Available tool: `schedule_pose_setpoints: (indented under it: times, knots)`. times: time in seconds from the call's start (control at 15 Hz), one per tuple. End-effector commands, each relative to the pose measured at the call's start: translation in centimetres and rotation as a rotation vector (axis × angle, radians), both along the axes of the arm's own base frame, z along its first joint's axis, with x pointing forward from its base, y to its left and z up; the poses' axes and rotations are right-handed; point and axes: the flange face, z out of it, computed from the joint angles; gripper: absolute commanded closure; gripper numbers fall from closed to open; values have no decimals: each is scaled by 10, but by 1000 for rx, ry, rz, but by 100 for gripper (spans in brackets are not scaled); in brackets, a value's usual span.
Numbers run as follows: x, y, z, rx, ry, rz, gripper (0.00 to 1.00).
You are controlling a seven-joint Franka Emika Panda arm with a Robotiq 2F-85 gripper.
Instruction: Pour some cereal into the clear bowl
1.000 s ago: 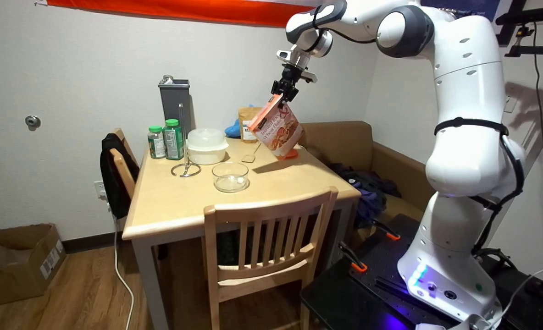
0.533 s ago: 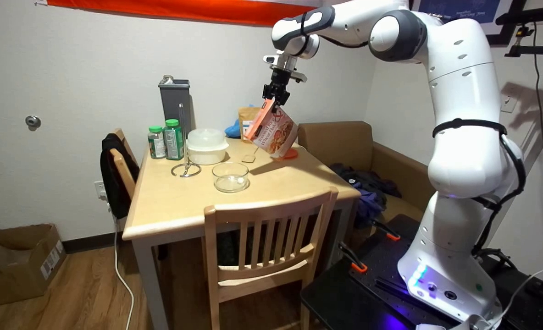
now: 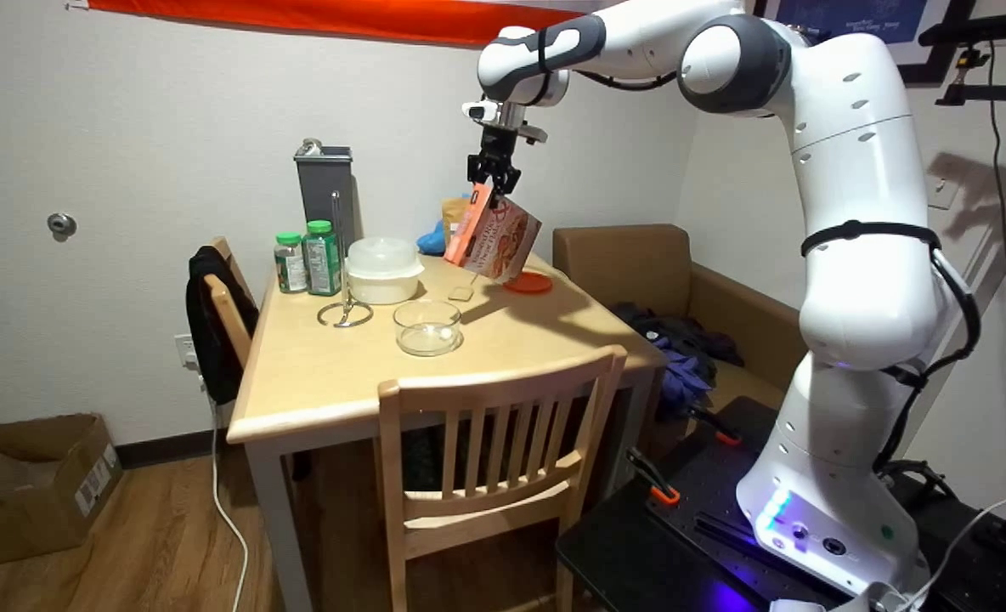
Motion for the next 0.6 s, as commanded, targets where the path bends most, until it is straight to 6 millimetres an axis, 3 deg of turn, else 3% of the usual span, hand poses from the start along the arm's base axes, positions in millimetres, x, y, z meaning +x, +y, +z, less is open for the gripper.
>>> schedule_pose_setpoints:
  times: [0.0, 0.53]
  knots:
    - [5, 16, 18, -79, -72, 18, 82]
    - [6, 49, 21, -167, -126, 74, 82]
